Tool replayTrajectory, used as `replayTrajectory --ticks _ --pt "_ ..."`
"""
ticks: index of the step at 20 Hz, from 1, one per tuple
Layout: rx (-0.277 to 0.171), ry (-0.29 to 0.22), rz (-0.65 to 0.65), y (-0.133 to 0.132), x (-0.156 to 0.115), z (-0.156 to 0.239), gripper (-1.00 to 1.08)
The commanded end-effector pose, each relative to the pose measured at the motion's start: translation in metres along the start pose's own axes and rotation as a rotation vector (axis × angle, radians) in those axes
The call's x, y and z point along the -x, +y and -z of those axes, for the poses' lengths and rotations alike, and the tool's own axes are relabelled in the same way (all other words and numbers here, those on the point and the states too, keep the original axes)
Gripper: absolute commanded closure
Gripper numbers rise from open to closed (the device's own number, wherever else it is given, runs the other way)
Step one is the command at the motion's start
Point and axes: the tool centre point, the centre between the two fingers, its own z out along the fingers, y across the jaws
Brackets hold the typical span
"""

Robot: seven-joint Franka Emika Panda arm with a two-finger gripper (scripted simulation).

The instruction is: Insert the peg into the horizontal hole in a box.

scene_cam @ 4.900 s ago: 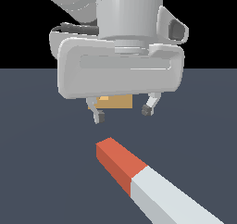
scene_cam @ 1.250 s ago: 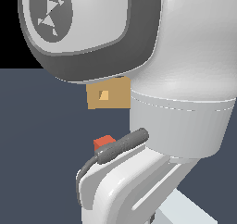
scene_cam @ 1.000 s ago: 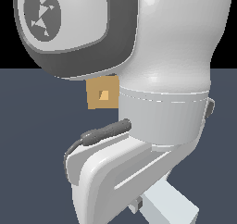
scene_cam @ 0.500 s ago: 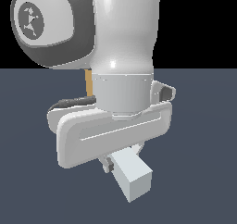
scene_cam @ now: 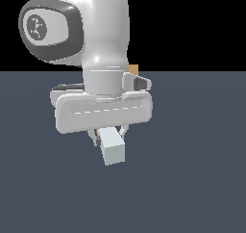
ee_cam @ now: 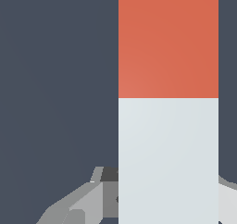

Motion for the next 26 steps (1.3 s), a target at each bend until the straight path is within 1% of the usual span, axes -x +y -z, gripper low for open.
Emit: replayTrajectory --ticks 1,9,14,20,26 --pt "0.003 -0.001 -0.04 0.0 -0.019 0.004 1.08" --pt "0.004 -0.001 -0.157 0.002 -0.077 0.013 1.08" --pt "0.004 -0.001 -0.214 0.007 -0.105 0.018 1.08" --pt "0.004 -0.001 -0.259 0.012 -0.127 0.021 1.08" --pt "0.004 -0.001 -0.279 0.015 -0.137 0.023 1.08"
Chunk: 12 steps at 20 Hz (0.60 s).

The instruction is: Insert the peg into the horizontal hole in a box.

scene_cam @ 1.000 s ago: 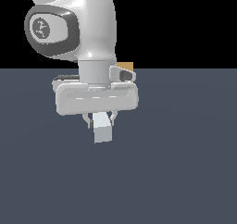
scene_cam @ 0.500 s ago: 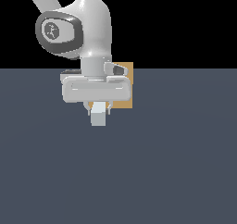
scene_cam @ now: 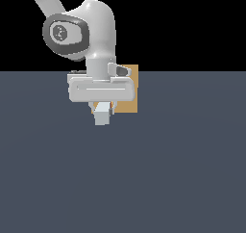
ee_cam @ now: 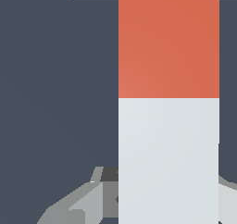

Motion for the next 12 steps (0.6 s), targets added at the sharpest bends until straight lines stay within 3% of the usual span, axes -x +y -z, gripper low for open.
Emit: replayTrajectory --ticks 1,12 --pt "0.003 0.0 -0.006 0.0014 -0.0021 0.0018 1.08" --pt "0.003 0.0 -0.001 0.0022 0.0001 0.0012 1.08"
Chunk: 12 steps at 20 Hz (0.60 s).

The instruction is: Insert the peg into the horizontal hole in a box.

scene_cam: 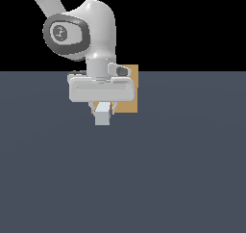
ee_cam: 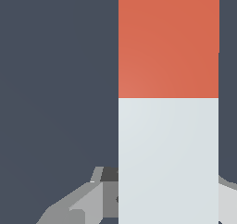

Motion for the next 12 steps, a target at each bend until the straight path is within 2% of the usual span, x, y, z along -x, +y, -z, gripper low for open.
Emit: replayTrajectory --ticks 1,7,12 --pt "0.007 0.002 0.001 0.003 -0.001 0.003 1.08" --pt "0.004 0.001 0.001 0.001 -0.002 0.002 1.08" --pt "0.004 0.001 0.001 0.001 -0.018 0.002 1.08"
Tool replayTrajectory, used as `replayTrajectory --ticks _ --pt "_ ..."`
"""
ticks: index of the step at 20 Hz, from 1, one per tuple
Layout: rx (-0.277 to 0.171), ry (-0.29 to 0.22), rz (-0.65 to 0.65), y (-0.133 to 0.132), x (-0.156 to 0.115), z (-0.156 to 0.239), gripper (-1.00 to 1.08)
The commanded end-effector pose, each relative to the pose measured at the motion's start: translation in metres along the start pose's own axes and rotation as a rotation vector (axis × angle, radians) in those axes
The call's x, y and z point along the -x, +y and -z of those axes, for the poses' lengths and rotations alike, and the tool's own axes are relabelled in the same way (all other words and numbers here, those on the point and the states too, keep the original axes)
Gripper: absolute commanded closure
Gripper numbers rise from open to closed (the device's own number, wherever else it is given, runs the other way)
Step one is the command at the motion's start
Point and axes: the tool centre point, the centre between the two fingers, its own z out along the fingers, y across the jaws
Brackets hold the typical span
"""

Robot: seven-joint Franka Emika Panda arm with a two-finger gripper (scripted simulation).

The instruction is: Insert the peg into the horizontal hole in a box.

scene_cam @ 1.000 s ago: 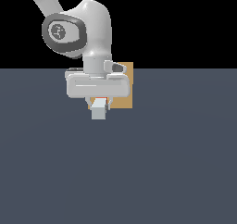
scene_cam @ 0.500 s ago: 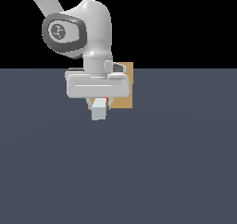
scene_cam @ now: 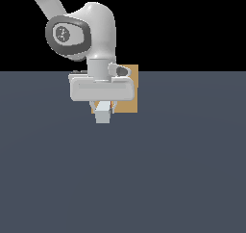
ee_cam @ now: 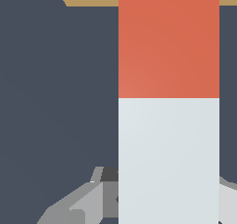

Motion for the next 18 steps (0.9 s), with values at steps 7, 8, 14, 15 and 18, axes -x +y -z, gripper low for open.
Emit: replayTrajectory --ticks 7,8,14,15,18 --pt "0.005 0.001 0.002 0.0 -0.059 0.002 1.08" --pt "0.006 0.001 0.002 0.0 -0.067 0.003 1.08" --pt "0.006 0.001 0.002 0.001 -0.099 0.003 1.08" --pt "0.006 0.001 0.002 0.001 -0.102 0.003 1.08" --pt "0.006 0.001 0.002 0.001 -0.105 0.003 1.08"
